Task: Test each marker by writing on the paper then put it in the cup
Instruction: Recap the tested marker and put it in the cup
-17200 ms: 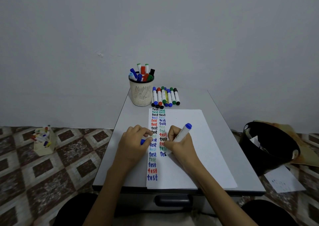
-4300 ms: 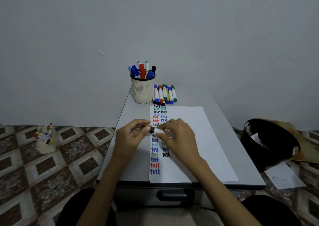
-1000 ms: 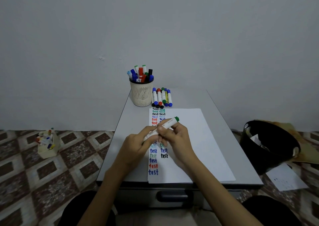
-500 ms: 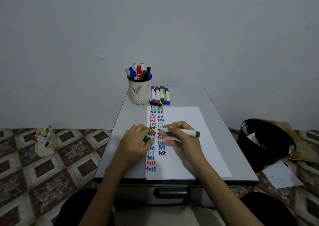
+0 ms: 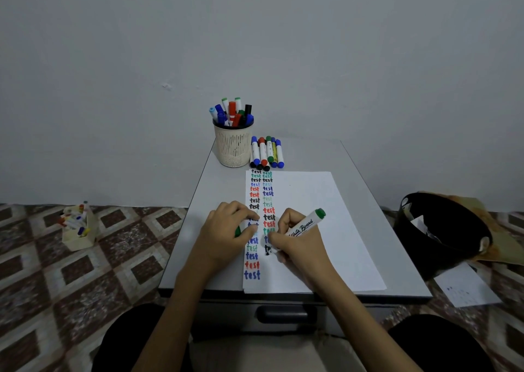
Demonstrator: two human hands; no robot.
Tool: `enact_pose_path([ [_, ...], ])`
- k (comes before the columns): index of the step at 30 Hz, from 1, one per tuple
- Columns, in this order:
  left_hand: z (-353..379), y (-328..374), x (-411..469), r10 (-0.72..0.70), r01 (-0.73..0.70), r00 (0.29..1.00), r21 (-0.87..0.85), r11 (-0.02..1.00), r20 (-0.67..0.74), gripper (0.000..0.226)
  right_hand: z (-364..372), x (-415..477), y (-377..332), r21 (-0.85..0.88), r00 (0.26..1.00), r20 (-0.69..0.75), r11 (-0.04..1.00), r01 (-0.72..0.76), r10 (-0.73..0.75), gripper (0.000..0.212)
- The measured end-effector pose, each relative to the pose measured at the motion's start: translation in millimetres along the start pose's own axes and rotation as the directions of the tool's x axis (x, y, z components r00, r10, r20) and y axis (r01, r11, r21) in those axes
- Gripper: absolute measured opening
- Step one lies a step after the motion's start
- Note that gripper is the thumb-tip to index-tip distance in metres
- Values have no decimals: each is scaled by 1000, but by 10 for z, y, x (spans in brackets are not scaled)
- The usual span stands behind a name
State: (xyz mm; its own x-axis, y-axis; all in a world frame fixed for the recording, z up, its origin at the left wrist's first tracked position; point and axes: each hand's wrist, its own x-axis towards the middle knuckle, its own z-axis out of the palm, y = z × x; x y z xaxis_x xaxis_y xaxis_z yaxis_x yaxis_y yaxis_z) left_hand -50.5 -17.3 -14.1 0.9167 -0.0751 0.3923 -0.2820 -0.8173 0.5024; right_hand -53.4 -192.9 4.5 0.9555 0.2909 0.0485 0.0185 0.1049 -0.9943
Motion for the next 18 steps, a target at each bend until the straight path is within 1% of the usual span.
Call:
enact_pose_path([
  [6,6,-1,-9,16,-16,1000,5,1000,-23,43,0,1,20,-111,999,3,993,32,-32,26],
  [10,13,-14,-15,34,-34,998,16,999,-44,43,34,6,22,-167,997,6,983,79,-79,35],
  [12,13,-11,-19,43,-42,998,22,999,-51,43,25,12,23,-157,996,12,984,88,-87,36],
  [14,15,-14,-21,54,-53,997,31,998,-58,42,10,7,18,-98,998,21,993,61,-60,33],
  [15,17,-16,-20,60,-58,996,35,998,-61,41,7,1,15,-95,998,20,994,60,-58,32],
  [18,16,-18,-16,69,-67,996,45,997,-64,41,18,-3,25,-172,995,12,980,103,-102,31],
])
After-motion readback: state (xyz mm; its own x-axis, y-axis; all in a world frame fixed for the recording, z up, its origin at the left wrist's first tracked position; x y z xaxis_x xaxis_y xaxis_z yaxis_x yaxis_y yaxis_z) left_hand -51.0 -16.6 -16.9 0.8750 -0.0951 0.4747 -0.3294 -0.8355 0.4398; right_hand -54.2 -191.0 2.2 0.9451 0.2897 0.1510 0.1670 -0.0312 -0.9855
